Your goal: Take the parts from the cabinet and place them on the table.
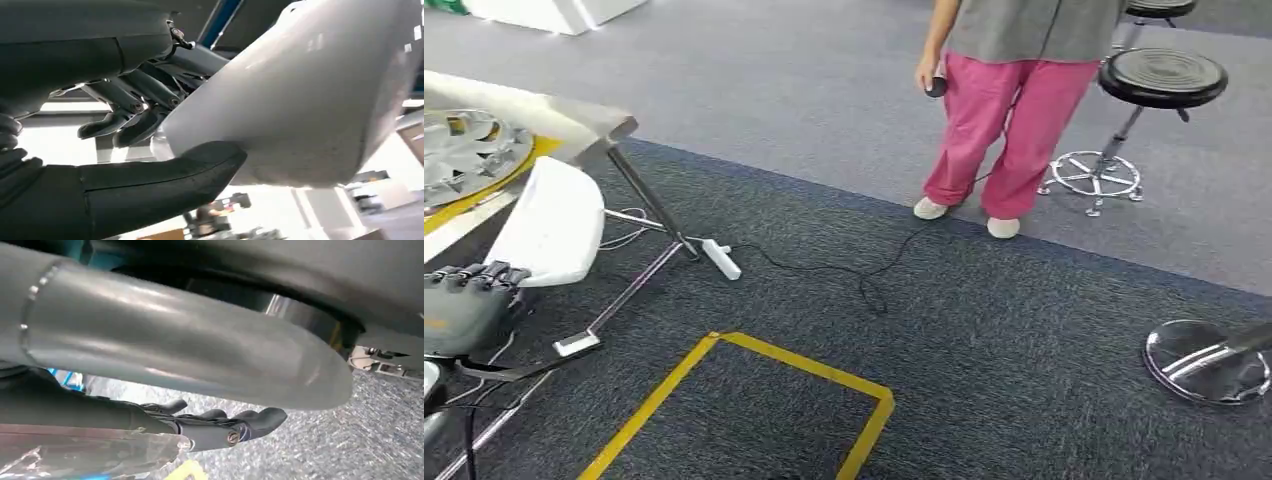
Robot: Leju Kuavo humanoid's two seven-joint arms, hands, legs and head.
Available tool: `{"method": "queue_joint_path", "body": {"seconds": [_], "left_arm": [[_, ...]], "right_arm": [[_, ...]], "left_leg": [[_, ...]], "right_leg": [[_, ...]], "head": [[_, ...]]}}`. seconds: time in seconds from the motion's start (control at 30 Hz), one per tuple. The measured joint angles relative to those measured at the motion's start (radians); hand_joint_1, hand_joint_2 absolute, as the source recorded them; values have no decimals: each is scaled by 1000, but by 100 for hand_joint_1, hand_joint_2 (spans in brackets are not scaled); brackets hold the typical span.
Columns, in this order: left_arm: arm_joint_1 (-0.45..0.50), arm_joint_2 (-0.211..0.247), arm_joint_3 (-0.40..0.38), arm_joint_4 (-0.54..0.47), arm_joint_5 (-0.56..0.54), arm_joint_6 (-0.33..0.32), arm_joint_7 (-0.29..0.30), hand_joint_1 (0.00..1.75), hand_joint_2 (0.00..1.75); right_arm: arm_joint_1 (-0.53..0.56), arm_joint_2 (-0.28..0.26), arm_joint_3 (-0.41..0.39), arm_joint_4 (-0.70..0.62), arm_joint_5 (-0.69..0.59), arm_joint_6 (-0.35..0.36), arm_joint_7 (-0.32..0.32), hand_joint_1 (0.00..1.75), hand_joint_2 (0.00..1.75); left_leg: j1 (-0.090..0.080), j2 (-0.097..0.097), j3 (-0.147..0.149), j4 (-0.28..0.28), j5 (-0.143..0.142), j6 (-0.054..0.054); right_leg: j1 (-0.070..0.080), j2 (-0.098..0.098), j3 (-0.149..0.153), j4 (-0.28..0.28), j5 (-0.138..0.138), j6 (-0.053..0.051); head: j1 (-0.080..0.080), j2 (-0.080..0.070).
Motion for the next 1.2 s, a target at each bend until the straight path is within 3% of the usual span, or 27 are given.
{"method": "queue_joint_path", "body": {"seconds": [0.07,0.1,0.13,0.17,0.2,0.3,0.33,0.37,0.4,0.47,0.5,0.53,0.6,0.63,0.67,0.7,0.8,0.83,0.87,0.9,0.97,1.0,1.03,1.07,1.13,1.17,1.2], "left_arm": [[0,0,0,0,0,-2,0,175,175],[-1,1,1,0,2,-3,0,175,175],[-3,1,2,0,3,-3,0,175,175],[-8,0,2,0,3,-5,0,175,175],[-11,0,0,0,4,-6,-2,175,175],[-9,1,0,0,5,-9,-7,175,175],[-9,1,1,0,5,-9,-8,175,175],[-13,1,2,0,5,-10,-8,175,175],[-17,-1,0,0,5,-10,-8,175,175],[-17,-1,-1,0,5,-10,-10,175,175],[-16,-2,-1,0,5,-11,-10,175,175],[-16,-2,-1,0,5,-12,-10,175,175],[-16,-2,-1,0,5,-13,-10,175,175],[-17,-2,-1,0,5,-15,-10,175,175],[-17,-2,-1,0,6,-16,-10,175,175],[-21,-2,0,0,6,-17,-10,175,175],[-18,0,0,0,7,-18,-10,175,175],[-16,2,0,0,7,-18,-10,175,175],[-18,2,0,0,8,-18,-10,175,175],[-23,1,0,0,8,-19,-10,175,175],[-26,0,-2,0,8,-19,-10,175,175],[-23,0,-3,0,8,-19,-10,175,175],[-21,0,-3,0,8,-19,-10,175,175],[-20,0,-4,0,8,-19,-10,175,175],[-21,1,-2,0,8,-19,-10,175,175],[-21,1,0,0,9,-19,-10,175,175],[-26,0,-1,0,9,-19,-10,175,175]], "right_arm": [[-2,0,0,0,1,0,0,0,0],[-3,0,0,0,1,0,0,0,0],[-3,0,0,0,1,0,0,0,0],[-3,0,0,0,2,0,0,0,0],[-4,0,0,0,2,0,0,0,0],[-6,0,0,0,2,0,0,0,0],[-7,0,0,0,2,0,0,0,0],[-7,0,0,0,3,0,0,0,0],[-6,0,1,0,3,0,0,0,0],[-4,0,0,0,3,0,0,0,0],[-2,0,1,0,3,0,-2,0,0],[-4,0,1,0,3,0,-16,0,0],[-5,0,0,0,3,0,-17,0,0],[-5,0,1,0,3,0,-17,0,0],[-3,0,1,0,3,0,-15,0,0],[-3,0,1,0,3,0,-15,0,0],[-4,0,1,0,4,0,-9,0,0],[-5,0,1,0,4,0,-5,0,0],[-6,0,1,0,5,0,-1,0,0],[-5,0,1,0,5,0,-1,0,0],[-1,0,1,0,5,0,0,0,0],[0,0,1,0,5,0,0,0,0],[0,0,1,0,5,0,0,0,0],[-1,0,1,0,5,0,0,0,0],[-3,0,1,0,4,0,0,0,0],[-3,0,1,0,4,0,0,0,0],[-3,0,1,0,4,0,0,0,0]], "left_leg": [[0,3,47,-80,58,0],[-1,20,103,-173,100,1],[-3,62,154,-254,126,3],[-13,115,179,-305,114,2],[-11,90,177,-304,119,20],[-12,52,173,-308,120,36],[-5,42,175,-311,125,42],[-3,32,175,-311,125,47],[-2,20,174,-311,126,52],[-2,-6,171,-311,126,53],[-2,-18,172,-311,127,54],[-2,-32,172,-310,127,53],[1,-62,175,-310,127,52],[3,-75,177,-309,127,48],[3,-88,173,-308,128,41],[1,-102,164,-299,127,35],[11,-139,152,-311,144,11],[13,-130,149,-308,141,9],[3,-63,139,-287,124,5],[2,-24,112,-234,89,2],[4,0,31,-63,12,-2],[4,1,1,-2,-5,-4],[4,1,-3,7,5,-4],[4,2,15,-26,34,-4],[4,23,107,-190,117,-2],[2,75,156,-272,141,-1],[-12,99,166,-305,125,6]], "right_leg": [[0,-29,0,0,-1,1],[0,-43,3,0,-2,4],[1,-54,6,0,-4,7],[11,-63,9,3,-9,13],[14,-72,6,2,-12,18],[15,-112,22,-4,-17,31],[10,-80,14,4,-24,42],[9,-22,3,44,-51,47],[6,6,-32,120,-90,49],[6,20,-117,289,-157,51],[6,20,-137,324,-160,51],[6,20,-135,312,-140,50],[3,32,-71,171,-52,46],[0,55,-29,81,-11,46],[-8,119,-3,21,-4,47],[-15,134,7,-2,-11,45],[-3,98,6,7,-7,27],[-12,81,9,-2,-1,18],[-9,69,11,-4,0,13],[-7,55,12,-5,0,6],[-3,23,11,-5,-3,3],[-3,7,10,-5,-4,2],[-3,-8,11,-5,-5,2],[-3,-21,12,-5,-7,3],[-3,-47,19,-5,-12,7],[-1,-57,25,-5,-15,12],[11,-65,25,1,-23,19]], "head": [[0,0],[-1,0],[0,0],[-3,0],[-2,0],[-3,0],[-3,0],[3,0],[6,0],[7,0],[6,0],[7,0],[7,0],[7,0],[7,0],[5,0],[6,0],[6,0],[1,0],[-6,0],[-5,0],[-5,0],[-5,0],[-5,0],[-6,0],[-6,0],[-10,0]]}}
